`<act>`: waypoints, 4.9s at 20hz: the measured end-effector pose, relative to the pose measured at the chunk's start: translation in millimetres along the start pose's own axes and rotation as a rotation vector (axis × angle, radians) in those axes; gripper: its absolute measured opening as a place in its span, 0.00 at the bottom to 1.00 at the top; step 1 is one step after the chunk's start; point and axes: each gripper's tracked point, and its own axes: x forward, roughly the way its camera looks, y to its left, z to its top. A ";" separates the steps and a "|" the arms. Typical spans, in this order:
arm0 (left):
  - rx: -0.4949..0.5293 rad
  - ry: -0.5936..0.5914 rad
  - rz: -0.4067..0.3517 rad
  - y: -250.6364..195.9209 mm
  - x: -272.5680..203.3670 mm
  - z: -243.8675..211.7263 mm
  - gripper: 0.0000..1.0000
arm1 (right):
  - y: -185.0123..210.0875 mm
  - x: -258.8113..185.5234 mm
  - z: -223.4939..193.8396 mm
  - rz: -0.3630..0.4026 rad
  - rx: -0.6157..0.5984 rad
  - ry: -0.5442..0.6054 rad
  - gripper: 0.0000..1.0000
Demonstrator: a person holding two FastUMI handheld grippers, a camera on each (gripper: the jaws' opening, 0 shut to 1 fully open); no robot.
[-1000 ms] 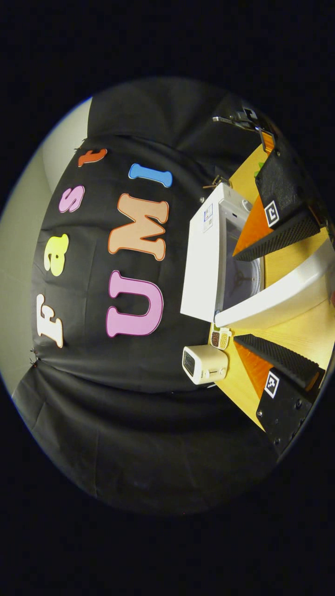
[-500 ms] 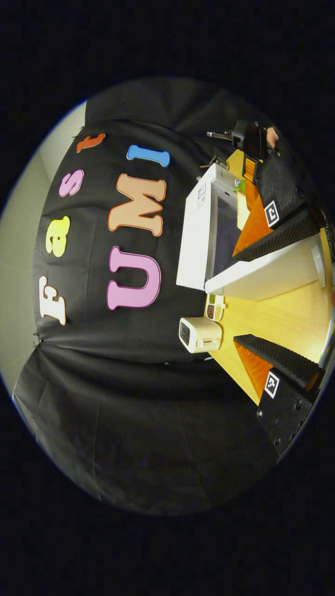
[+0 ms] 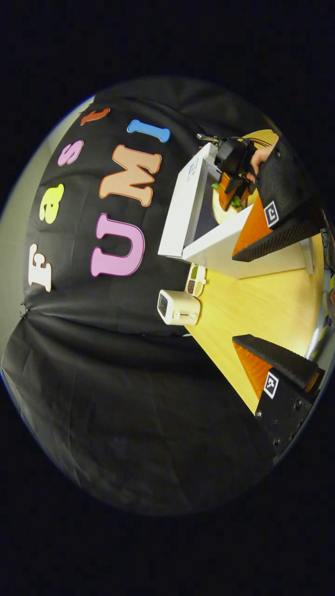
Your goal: Open the microwave oven with the left hand, put the food in, and close the microwave oven.
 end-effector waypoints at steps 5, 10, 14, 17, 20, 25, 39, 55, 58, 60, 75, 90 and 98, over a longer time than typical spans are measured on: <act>-0.033 0.041 0.035 17.4 8.3 -13.8 0.96 | -5.2 48.8 6.4 -0.029 -0.056 -0.039 0.54; -0.067 0.114 0.048 20.9 19.1 -37.5 0.97 | -4.5 68.7 27.0 -0.059 -0.202 -0.128 0.46; -0.071 0.126 0.039 20.2 27.1 -42.3 0.96 | -16.7 79.5 39.8 -0.112 -0.289 -0.171 0.47; -0.060 0.128 0.019 14.9 31.3 -44.4 0.97 | -25.9 83.0 41.1 -0.169 -0.356 -0.171 0.52; -0.043 0.133 -0.011 8.0 34.5 -48.4 0.96 | -38.2 78.3 36.2 -0.236 -0.486 -0.158 0.81; 0.005 0.134 -0.058 2.0 33.0 -52.8 0.94 | -25.4 45.7 45.2 -0.226 -0.615 -0.216 1.00; 0.087 0.196 -0.259 -24.2 19.4 -83.3 0.51 | 2.6 -105.1 56.1 -0.214 -0.818 -0.283 0.99; 0.252 0.189 -0.493 -91.8 4.8 -88.5 0.01 | -12.1 -221.4 67.5 -0.299 -0.800 -0.323 0.92; 0.275 0.182 -0.495 -100.9 6.7 -87.4 0.01 | -28.4 -241.4 78.1 -0.342 -0.758 -0.330 1.00; 0.277 0.186 -0.509 -111.4 8.4 -89.3 0.01 | -43.1 -252.6 84.6 -0.374 -0.725 -0.331 1.00; 0.256 0.207 -0.586 -244.8 37.4 -92.8 0.01 | -85.3 -303.7 165.3 -0.439 -0.702 -0.353 1.00; 0.197 0.213 -0.531 -337.7 107.6 -99.3 0.01 | -111.5 -319.3 218.6 -0.461 -0.735 -0.357 1.00; 0.192 0.158 -0.437 -342.1 142.9 -84.9 0.01 | -123.5 -317.1 241.8 -0.474 -0.704 -0.374 1.00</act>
